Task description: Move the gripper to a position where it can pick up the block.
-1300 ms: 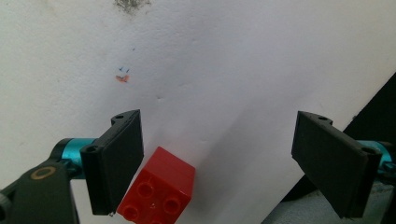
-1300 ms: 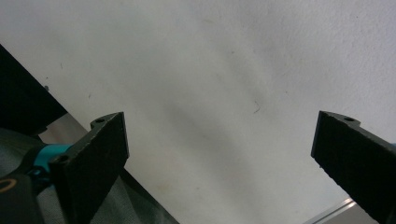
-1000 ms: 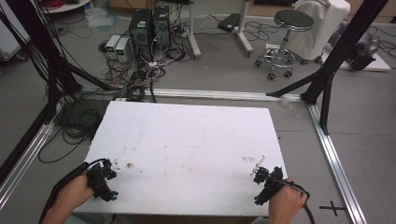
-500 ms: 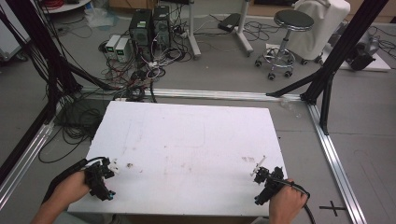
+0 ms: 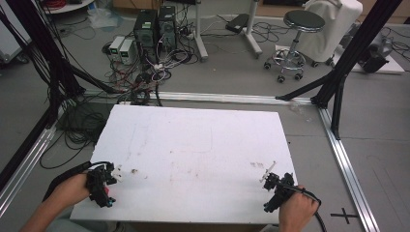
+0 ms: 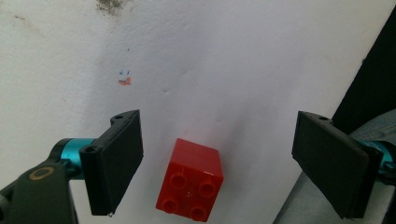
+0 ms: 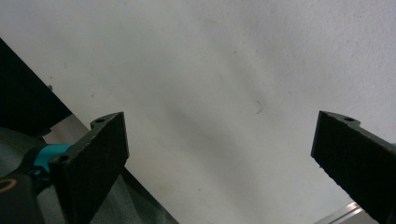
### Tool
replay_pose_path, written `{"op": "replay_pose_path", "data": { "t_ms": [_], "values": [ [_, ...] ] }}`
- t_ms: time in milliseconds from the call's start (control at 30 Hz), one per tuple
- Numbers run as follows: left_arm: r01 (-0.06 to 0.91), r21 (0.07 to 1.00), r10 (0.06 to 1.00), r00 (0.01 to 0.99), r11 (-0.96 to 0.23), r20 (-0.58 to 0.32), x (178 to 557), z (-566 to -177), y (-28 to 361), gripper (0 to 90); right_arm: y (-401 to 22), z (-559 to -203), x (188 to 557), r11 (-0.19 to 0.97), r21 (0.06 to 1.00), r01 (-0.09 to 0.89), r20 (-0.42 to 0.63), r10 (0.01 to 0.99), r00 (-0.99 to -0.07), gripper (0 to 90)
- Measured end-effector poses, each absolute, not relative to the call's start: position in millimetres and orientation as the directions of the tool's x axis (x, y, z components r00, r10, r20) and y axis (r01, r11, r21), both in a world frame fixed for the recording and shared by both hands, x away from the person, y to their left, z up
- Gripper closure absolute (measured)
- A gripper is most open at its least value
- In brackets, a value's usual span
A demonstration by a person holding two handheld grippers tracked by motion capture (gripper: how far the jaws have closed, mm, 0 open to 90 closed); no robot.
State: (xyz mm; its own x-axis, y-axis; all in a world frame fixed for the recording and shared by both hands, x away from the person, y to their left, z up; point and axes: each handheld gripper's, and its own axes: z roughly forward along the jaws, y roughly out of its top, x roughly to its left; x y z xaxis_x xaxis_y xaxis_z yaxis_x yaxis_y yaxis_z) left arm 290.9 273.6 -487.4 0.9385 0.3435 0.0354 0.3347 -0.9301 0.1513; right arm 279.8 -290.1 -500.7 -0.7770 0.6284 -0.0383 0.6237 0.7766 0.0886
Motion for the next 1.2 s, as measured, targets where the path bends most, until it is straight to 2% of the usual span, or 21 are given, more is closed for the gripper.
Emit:
{"op": "replay_pose_path", "data": {
  "t_ms": [533,967,1200],
  "values": [
    [0.204,0.12,0.207,0.978,-0.971,0.012,300,-489,292,16.6,-289,-501,280,0.783,0.087,0.616,-0.034,0.621,-0.783,3.2],
    [0.043,0.105,0.044,0.999,-0.994,0.012,300,-503,305,16.6,-289,-502,281,0.781,0.081,0.619,-0.026,0.622,-0.783,3.2],
    [0.016,0.079,0.017,1.0,-0.997,0.015,301,-509,306,16.6,-289,-502,280,0.777,0.087,0.623,-0.025,0.627,-0.779,3.2]
  ]
}}
